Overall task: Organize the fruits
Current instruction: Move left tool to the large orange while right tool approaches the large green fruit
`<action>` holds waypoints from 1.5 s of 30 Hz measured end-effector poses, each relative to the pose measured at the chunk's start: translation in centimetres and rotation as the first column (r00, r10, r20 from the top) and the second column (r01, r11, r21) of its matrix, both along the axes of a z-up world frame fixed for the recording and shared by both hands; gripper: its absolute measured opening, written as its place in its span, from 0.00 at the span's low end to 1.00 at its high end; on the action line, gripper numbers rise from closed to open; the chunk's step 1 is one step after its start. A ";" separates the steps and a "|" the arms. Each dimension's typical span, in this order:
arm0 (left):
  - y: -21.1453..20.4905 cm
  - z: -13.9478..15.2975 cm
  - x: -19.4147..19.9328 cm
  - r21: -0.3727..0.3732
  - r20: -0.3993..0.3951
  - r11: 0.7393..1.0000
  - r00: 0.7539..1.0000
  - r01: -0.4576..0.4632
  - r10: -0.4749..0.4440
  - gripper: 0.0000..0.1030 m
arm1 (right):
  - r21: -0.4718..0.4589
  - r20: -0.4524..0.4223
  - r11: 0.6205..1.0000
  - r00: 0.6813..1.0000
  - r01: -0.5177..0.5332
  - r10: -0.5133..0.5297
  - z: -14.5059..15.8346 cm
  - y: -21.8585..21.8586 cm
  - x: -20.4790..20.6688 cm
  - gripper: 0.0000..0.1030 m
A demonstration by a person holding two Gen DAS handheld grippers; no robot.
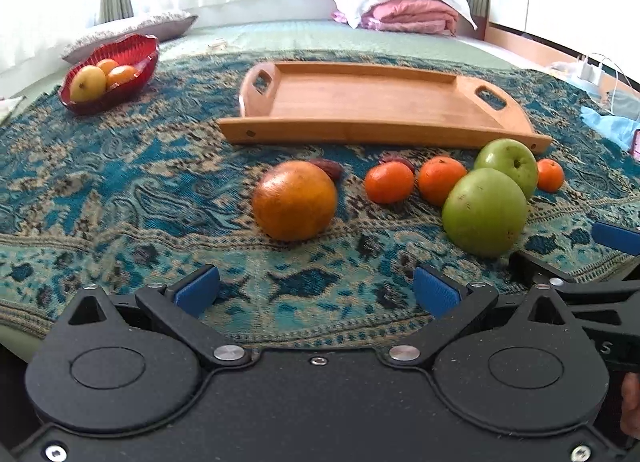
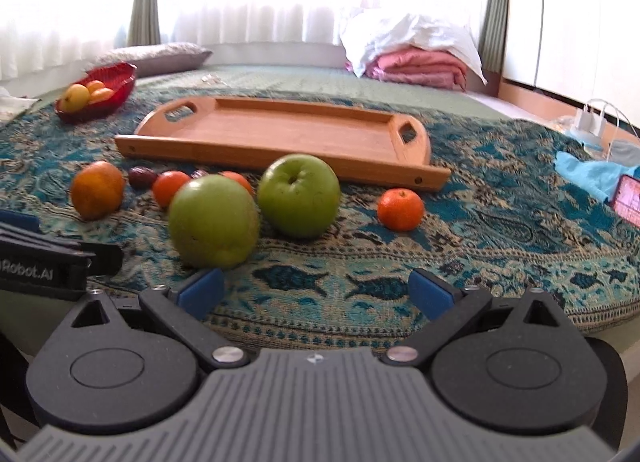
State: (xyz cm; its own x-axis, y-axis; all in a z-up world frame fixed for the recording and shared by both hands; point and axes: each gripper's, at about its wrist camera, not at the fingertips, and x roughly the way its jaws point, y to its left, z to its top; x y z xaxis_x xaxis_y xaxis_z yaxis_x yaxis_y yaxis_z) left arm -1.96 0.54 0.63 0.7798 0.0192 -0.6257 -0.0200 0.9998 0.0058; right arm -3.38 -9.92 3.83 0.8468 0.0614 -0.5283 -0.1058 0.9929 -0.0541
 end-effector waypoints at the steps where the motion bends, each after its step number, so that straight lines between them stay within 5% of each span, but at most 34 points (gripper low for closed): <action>1: 0.1 0.2 -0.1 0.002 0.010 1.000 1.000 -0.010 0.010 1.00 | 0.003 0.011 1.000 1.000 -0.012 0.012 0.0 0.1 -0.2 1.00; 8: 2.4 1.6 -0.4 -0.080 0.111 0.994 0.990 -0.081 0.090 1.00 | 0.039 0.065 0.996 0.994 -0.085 0.082 0.6 1.5 -1.1 1.00; 21: 4.0 1.6 1.5 -0.114 0.121 0.990 0.987 -0.088 0.101 0.98 | 0.064 0.076 0.990 0.989 -0.128 0.123 0.6 3.4 -0.3 0.83; 34: 2.9 0.4 2.2 -0.082 0.156 0.996 0.986 -0.045 0.057 0.80 | 0.070 0.119 0.994 0.990 -0.081 0.072 -0.4 4.6 0.3 0.73; 45: 3.6 -0.4 2.3 -0.173 0.187 0.985 0.981 -0.023 0.056 0.58 | 0.114 0.106 0.992 0.994 -0.051 0.039 -1.2 4.7 0.8 0.65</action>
State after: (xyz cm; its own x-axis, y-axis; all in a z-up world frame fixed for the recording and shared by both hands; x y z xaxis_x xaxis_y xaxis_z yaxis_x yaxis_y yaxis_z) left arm 0.38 4.17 0.27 0.8858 -0.0408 -0.4623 -0.0437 0.9844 -0.1706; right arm -2.58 -5.19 2.64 0.8913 0.1568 -0.4254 -0.1505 0.9874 0.0486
